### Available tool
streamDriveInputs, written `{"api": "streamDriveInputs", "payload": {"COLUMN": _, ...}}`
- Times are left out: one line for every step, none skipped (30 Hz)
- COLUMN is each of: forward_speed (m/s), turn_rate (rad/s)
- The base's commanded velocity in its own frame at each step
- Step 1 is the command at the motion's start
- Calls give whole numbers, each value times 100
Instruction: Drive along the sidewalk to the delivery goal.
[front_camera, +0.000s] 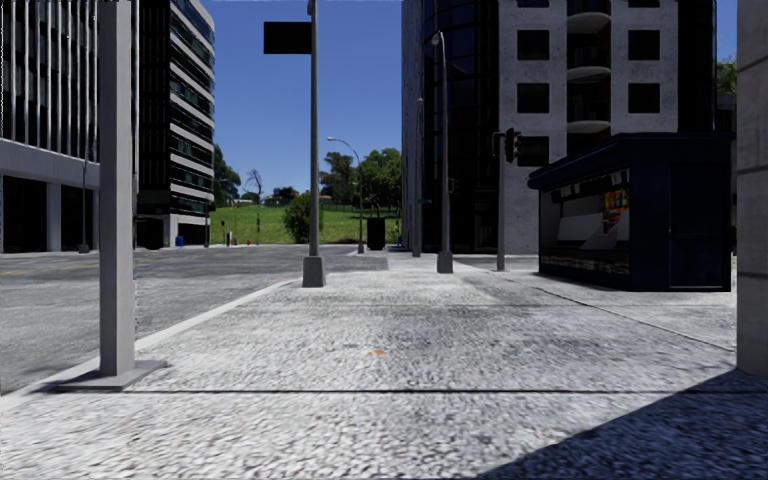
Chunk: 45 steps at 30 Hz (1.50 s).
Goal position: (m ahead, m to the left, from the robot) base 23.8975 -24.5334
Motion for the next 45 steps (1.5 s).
{"api": "streamDriveInputs", "payload": {"forward_speed": 200, "turn_rate": 0}}
{"api": "streamDriveInputs", "payload": {"forward_speed": 200, "turn_rate": 0}}
{"api": "streamDriveInputs", "payload": {"forward_speed": 200, "turn_rate": 0}}
{"api": "streamDriveInputs", "payload": {"forward_speed": 200, "turn_rate": 0}}
{"api": "streamDriveInputs", "payload": {"forward_speed": 200, "turn_rate": 0}}
{"api": "streamDriveInputs", "payload": {"forward_speed": 200, "turn_rate": 0}}
{"api": "streamDriveInputs", "payload": {"forward_speed": 200, "turn_rate": 0}}
{"api": "streamDriveInputs", "payload": {"forward_speed": 200, "turn_rate": 0}}
{"api": "streamDriveInputs", "payload": {"forward_speed": 200, "turn_rate": 0}}
{"api": "streamDriveInputs", "payload": {"forward_speed": 200, "turn_rate": 0}}
{"api": "streamDriveInputs", "payload": {"forward_speed": 200, "turn_rate": 0}}
{"api": "streamDriveInputs", "payload": {"forward_speed": 200, "turn_rate": 0}}
{"api": "streamDriveInputs", "payload": {"forward_speed": 200, "turn_rate": 0}}
{"api": "streamDriveInputs", "payload": {"forward_speed": 200, "turn_rate": 0}}
{"api": "streamDriveInputs", "payload": {"forward_speed": 200, "turn_rate": 0}}
{"api": "streamDriveInputs", "payload": {"forward_speed": 200, "turn_rate": -10}}
{"api": "streamDriveInputs", "payload": {"forward_speed": 200, "turn_rate": -10}}
{"api": "streamDriveInputs", "payload": {"forward_speed": 200, "turn_rate": -21}}
{"api": "streamDriveInputs", "payload": {"forward_speed": 200, "turn_rate": -23}}
{"api": "streamDriveInputs", "payload": {"forward_speed": 200, "turn_rate": -24}}
{"api": "streamDriveInputs", "payload": {"forward_speed": 200, "turn_rate": -24}}
{"api": "streamDriveInputs", "payload": {"forward_speed": 200, "turn_rate": -24}}
{"api": "streamDriveInputs", "payload": {"forward_speed": 200, "turn_rate": -24}}
{"api": "streamDriveInputs", "payload": {"forward_speed": 200, "turn_rate": -24}}
{"api": "streamDriveInputs", "payload": {"forward_speed": 200, "turn_rate": -24}}
{"api": "streamDriveInputs", "payload": {"forward_speed": 200, "turn_rate": -24}}
{"api": "streamDriveInputs", "payload": {"forward_speed": 200, "turn_rate": -24}}
{"api": "streamDriveInputs", "payload": {"forward_speed": 200, "turn_rate": -24}}
{"api": "streamDriveInputs", "payload": {"forward_speed": 200, "turn_rate": -24}}
{"api": "streamDriveInputs", "payload": {"forward_speed": 200, "turn_rate": -24}}
{"api": "streamDriveInputs", "payload": {"forward_speed": 200, "turn_rate": -20}}
{"api": "streamDriveInputs", "payload": {"forward_speed": 200, "turn_rate": -20}}
{"api": "streamDriveInputs", "payload": {"forward_speed": 200, "turn_rate": -2}}
{"api": "streamDriveInputs", "payload": {"forward_speed": 200, "turn_rate": 0}}
{"api": "streamDriveInputs", "payload": {"forward_speed": 200, "turn_rate": 0}}
{"api": "streamDriveInputs", "payload": {"forward_speed": 200, "turn_rate": 0}}
{"api": "streamDriveInputs", "payload": {"forward_speed": 200, "turn_rate": 0}}
{"api": "streamDriveInputs", "payload": {"forward_speed": 200, "turn_rate": 0}}
{"api": "streamDriveInputs", "payload": {"forward_speed": 200, "turn_rate": 0}}
{"api": "streamDriveInputs", "payload": {"forward_speed": 200, "turn_rate": 0}}
{"api": "streamDriveInputs", "payload": {"forward_speed": 200, "turn_rate": 0}}
{"api": "streamDriveInputs", "payload": {"forward_speed": 200, "turn_rate": 0}}
{"api": "streamDriveInputs", "payload": {"forward_speed": 200, "turn_rate": 0}}
{"api": "streamDriveInputs", "payload": {"forward_speed": 200, "turn_rate": 0}}
{"api": "streamDriveInputs", "payload": {"forward_speed": 200, "turn_rate": 0}}
